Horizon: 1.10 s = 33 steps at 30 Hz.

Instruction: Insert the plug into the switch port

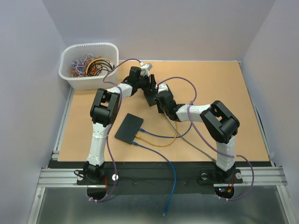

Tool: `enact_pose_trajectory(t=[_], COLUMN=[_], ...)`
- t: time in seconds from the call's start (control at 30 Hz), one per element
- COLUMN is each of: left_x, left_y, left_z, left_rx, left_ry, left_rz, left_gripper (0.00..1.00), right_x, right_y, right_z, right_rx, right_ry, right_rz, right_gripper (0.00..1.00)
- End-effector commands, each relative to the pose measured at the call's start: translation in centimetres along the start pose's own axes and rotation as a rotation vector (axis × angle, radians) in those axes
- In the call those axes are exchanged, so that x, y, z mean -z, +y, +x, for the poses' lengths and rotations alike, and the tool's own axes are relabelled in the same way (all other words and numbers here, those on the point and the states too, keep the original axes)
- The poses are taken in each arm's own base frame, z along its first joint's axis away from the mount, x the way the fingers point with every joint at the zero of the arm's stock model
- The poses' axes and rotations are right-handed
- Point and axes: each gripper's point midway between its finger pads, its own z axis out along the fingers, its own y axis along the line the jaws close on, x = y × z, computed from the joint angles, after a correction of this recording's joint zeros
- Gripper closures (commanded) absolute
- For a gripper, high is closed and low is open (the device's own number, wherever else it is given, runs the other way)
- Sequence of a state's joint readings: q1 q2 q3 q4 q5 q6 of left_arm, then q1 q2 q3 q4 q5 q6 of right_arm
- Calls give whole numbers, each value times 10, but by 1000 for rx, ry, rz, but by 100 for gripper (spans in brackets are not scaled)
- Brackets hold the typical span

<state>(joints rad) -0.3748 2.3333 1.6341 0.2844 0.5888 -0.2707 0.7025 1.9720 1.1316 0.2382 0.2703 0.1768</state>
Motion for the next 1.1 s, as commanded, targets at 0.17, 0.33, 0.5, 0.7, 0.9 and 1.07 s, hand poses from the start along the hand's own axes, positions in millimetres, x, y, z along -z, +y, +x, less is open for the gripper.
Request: enact_pose_trajectory(t=[0.17,0.33,0.5,0.7,0.9,1.07], left_x=[5,23,45,87,118,134], left_y=[-50,-28,-23,-30,-33,-65], left_z=[19,-13,-55,-116,-85,-42], left_rx=[124,133,111,71,161,179], left_ry=[186,125,32,-120,-119,-110], left_rz=[85,24,-16,-106,-198,-180], left_gripper=[40,39,36,33,33,33], right_x=[25,49,74,97,83,54], right_y=[33,22,14,-9,-50,-87], right_z=[-148,-149,-157,-157,-132,-114], right_rx=[-169,-172,-172,-188,-247,-402], right_ry=[-434,-449,-476,-467,-344,-233], right_rz=[-106,-88,-79,9,93,11], right_gripper=[54,46,43,37,32,32])
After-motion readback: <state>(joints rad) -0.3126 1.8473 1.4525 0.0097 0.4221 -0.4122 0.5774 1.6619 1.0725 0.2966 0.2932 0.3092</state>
